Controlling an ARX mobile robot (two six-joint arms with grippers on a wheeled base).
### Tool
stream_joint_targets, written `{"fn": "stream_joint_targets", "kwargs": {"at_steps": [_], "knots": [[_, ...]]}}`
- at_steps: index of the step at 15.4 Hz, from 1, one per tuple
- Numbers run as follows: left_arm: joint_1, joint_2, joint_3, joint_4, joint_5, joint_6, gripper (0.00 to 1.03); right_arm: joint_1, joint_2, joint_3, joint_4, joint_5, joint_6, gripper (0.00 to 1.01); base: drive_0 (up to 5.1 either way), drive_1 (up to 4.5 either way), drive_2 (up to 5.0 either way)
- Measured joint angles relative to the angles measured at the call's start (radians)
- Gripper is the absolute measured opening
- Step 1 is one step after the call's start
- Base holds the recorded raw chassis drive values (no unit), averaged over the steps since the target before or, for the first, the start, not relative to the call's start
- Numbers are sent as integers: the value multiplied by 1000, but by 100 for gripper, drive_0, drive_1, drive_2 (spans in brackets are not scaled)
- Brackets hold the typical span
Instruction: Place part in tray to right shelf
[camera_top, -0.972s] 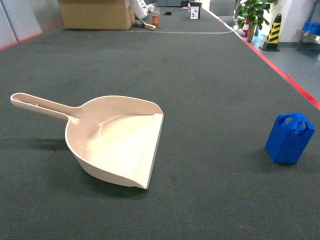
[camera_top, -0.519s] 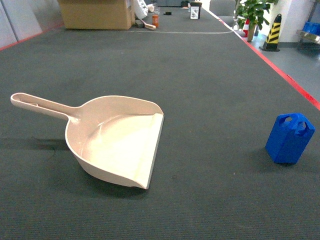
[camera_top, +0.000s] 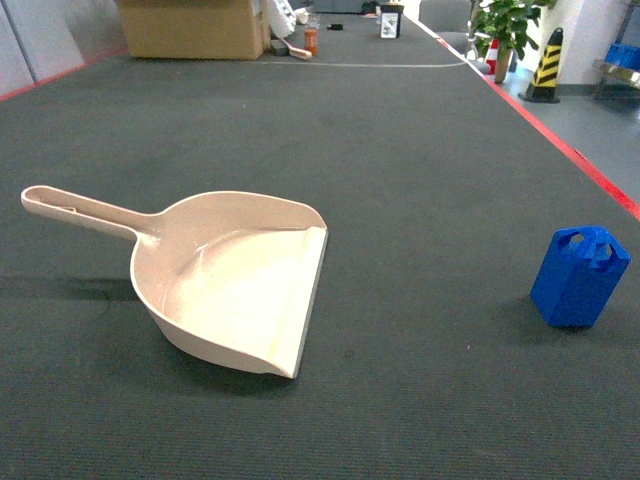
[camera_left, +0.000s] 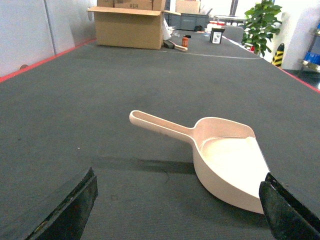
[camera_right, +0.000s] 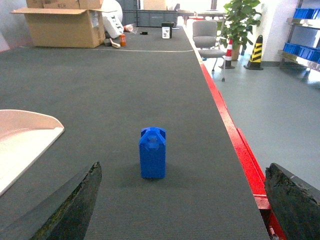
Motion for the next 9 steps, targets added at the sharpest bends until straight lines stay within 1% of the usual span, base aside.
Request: {"fn": "stream_joint_targets", "kwargs": {"at_steps": [8,9], "knots": [[0,0,0,0,0,0,98,0,0,0,0,0,0,98,0,0,0],[-7,6,5,-30,-14,-6,98,0,0,0,0,0,0,98,0,0,0]]}}
